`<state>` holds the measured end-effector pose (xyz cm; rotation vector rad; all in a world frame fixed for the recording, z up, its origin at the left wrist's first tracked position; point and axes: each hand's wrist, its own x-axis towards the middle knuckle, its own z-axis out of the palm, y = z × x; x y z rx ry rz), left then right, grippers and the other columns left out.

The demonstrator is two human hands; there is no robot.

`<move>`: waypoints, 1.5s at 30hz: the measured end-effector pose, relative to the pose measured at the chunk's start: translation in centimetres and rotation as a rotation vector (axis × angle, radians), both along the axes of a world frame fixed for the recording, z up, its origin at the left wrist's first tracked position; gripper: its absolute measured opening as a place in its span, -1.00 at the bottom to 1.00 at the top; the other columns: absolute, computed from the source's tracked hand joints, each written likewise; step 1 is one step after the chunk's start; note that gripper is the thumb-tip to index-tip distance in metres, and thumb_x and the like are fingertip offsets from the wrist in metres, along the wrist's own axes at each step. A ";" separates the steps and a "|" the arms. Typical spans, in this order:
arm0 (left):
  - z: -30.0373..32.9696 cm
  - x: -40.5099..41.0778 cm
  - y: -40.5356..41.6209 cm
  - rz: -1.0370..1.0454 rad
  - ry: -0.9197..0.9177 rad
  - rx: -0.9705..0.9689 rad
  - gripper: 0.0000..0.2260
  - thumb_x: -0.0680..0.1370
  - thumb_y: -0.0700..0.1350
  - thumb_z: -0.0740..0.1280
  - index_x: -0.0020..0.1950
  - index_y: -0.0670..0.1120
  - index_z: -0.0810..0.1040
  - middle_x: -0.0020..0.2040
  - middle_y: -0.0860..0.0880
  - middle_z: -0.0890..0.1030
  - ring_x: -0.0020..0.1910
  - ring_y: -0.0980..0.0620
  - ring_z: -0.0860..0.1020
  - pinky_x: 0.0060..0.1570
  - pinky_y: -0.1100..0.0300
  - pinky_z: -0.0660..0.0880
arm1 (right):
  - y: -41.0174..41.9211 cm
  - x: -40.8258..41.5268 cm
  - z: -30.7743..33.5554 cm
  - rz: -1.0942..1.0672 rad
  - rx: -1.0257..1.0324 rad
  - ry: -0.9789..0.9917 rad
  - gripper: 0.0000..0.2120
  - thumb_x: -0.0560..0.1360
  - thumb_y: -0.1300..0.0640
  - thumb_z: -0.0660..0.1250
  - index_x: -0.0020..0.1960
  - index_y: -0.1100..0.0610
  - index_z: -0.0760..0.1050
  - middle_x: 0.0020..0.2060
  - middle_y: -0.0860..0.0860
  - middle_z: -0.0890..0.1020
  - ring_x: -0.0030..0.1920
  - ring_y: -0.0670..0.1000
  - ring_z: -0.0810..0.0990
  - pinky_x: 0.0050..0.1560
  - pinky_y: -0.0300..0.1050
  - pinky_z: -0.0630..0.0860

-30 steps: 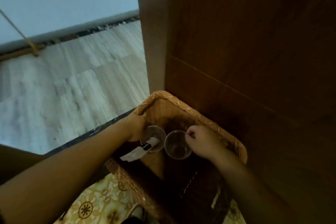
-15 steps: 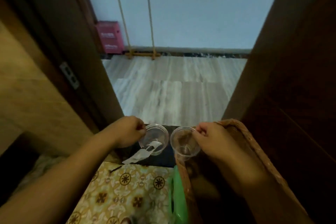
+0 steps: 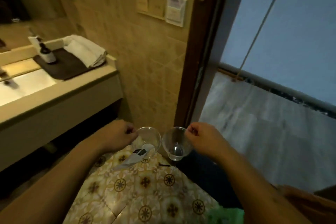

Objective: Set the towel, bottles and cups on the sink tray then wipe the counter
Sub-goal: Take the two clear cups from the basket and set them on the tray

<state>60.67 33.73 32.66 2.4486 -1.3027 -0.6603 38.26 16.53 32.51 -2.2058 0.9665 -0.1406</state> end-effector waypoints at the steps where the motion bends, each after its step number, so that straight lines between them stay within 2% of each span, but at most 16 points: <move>1: 0.0 2.2 1.5 0.036 0.000 -0.007 -0.69 0.60 0.09 0.29 -0.32 0.07 0.58 -0.37 0.12 0.60 -0.38 0.21 0.54 -0.37 0.25 0.39 | 0.8 2.9 -0.1 0.030 -0.012 0.005 -0.83 0.60 0.00 0.30 -0.13 0.00 0.56 -0.26 0.00 0.64 -0.23 0.00 0.65 -0.07 0.02 0.67; 5: 0.4 11.2 7.3 0.154 0.024 -0.027 -0.74 0.61 0.08 0.28 -0.23 0.06 0.63 -0.30 0.09 0.65 -0.29 0.18 0.58 -0.28 0.22 0.44 | 4.3 14.5 0.0 0.148 -0.054 0.018 -0.80 0.58 -0.05 0.31 -0.20 -0.03 0.55 -0.35 -0.04 0.62 -0.33 -0.06 0.59 -0.23 -0.02 0.61; 9: 0.7 18.5 12.5 0.261 0.004 -0.042 -0.76 0.59 0.03 0.30 -0.25 0.05 0.62 -0.31 0.10 0.63 -0.26 0.17 0.57 -0.29 0.21 0.39 | 7.4 24.3 -0.1 0.287 -0.083 0.014 -0.79 0.58 -0.05 0.29 -0.20 -0.03 0.55 -0.38 -0.08 0.60 -0.37 -0.13 0.55 -0.34 -0.16 0.47; 13: 0.7 23.7 16.3 0.352 -0.008 -0.036 -0.77 0.59 0.00 0.30 -0.24 0.01 0.61 -0.30 0.06 0.62 -0.25 0.08 0.57 -0.25 0.15 0.39 | 10.0 31.2 -0.4 0.363 -0.076 0.004 -0.80 0.58 0.00 0.30 -0.20 0.00 0.56 -0.35 -0.07 0.61 -0.34 -0.11 0.55 -0.33 -0.16 0.48; 16: 0.4 26.8 18.1 0.430 -0.008 -0.063 -0.75 0.58 0.01 0.32 -0.30 0.03 0.59 -0.33 0.09 0.60 -0.28 0.14 0.55 -0.30 0.19 0.38 | 10.5 35.0 -0.7 0.413 -0.056 -0.010 -0.80 0.58 -0.01 0.29 -0.19 0.00 0.56 -0.31 -0.05 0.63 -0.29 -0.06 0.59 -0.27 -0.09 0.53; 19: 0.0 29.6 18.7 0.507 0.009 -0.076 -0.76 0.57 0.02 0.31 -0.25 0.00 0.63 -0.29 0.05 0.64 -0.26 0.10 0.58 -0.25 0.16 0.46 | 9.9 38.5 -1.4 0.442 -0.043 -0.028 -0.79 0.58 0.00 0.29 -0.17 0.05 0.57 -0.30 -0.02 0.62 -0.31 -0.05 0.57 -0.27 -0.05 0.54; 25: -1.3 35.1 16.4 0.592 0.039 -0.021 -0.78 0.59 -0.03 0.31 -0.23 -0.02 0.63 -0.27 0.02 0.66 -0.28 0.05 0.58 -0.22 0.14 0.47 | 6.5 46.6 -3.9 0.492 0.008 -0.022 -0.80 0.58 0.00 0.29 -0.15 0.05 0.58 -0.32 -0.01 0.63 -0.30 -0.03 0.57 -0.29 -0.06 0.51; 28: -1.5 38.8 14.2 0.673 0.058 -0.027 -0.77 0.59 -0.04 0.32 -0.24 -0.01 0.65 -0.31 0.04 0.66 -0.31 0.07 0.58 -0.22 0.14 0.48 | 3.8 51.3 -4.8 0.511 0.029 -0.050 -0.81 0.53 -0.02 0.32 -0.18 0.04 0.58 -0.38 -0.04 0.60 -0.36 -0.09 0.53 -0.32 -0.08 0.48; 33: -0.9 45.0 9.4 0.844 0.085 -0.085 -0.80 0.58 -0.05 0.34 -0.21 -0.02 0.68 -0.38 0.07 0.68 -0.45 0.23 0.58 -0.34 0.23 0.44 | -2.0 60.1 -4.2 0.558 0.041 -0.019 -0.82 0.53 -0.01 0.35 -0.20 0.02 0.57 -0.39 -0.07 0.57 -0.34 -0.10 0.54 -0.33 -0.14 0.44; 36: -0.8 48.6 7.1 0.932 0.094 -0.107 -0.82 0.58 -0.05 0.33 -0.17 -0.01 0.68 -0.34 0.06 0.69 -0.41 0.17 0.60 -0.36 0.25 0.43 | -5.0 65.3 -3.3 0.570 0.038 -0.018 -0.84 0.54 0.02 0.36 -0.20 0.03 0.56 -0.39 -0.10 0.55 -0.30 -0.06 0.54 -0.33 -0.19 0.37; 39: -1.0 52.2 5.3 0.996 0.098 -0.129 -0.82 0.59 -0.07 0.31 -0.10 -0.07 0.68 -0.29 0.08 0.68 -0.32 0.08 0.63 -0.35 0.24 0.44 | -6.7 69.7 -2.7 0.584 0.030 -0.010 -0.86 0.54 0.01 0.35 -0.14 0.03 0.60 -0.30 -0.08 0.60 -0.18 0.02 0.61 -0.22 -0.14 0.46; 42: -1.3 55.9 4.1 1.054 0.130 -0.165 -0.81 0.59 -0.09 0.31 -0.05 -0.12 0.69 -0.26 0.04 0.68 -0.29 0.04 0.64 -0.33 0.24 0.46 | -7.0 73.3 -2.8 0.595 0.108 0.018 -0.90 0.56 0.03 0.34 -0.07 0.02 0.60 -0.22 -0.02 0.66 -0.13 0.05 0.66 -0.05 -0.03 0.60; 45: -1.9 60.5 3.5 1.079 0.151 -0.182 -0.80 0.58 -0.12 0.31 -0.04 -0.18 0.70 -0.24 -0.01 0.69 -0.26 -0.01 0.65 -0.25 0.18 0.54 | -6.7 76.8 -3.7 0.602 0.134 0.060 -0.89 0.57 0.04 0.33 -0.10 0.01 0.59 -0.27 -0.01 0.67 -0.20 0.05 0.68 -0.15 -0.06 0.62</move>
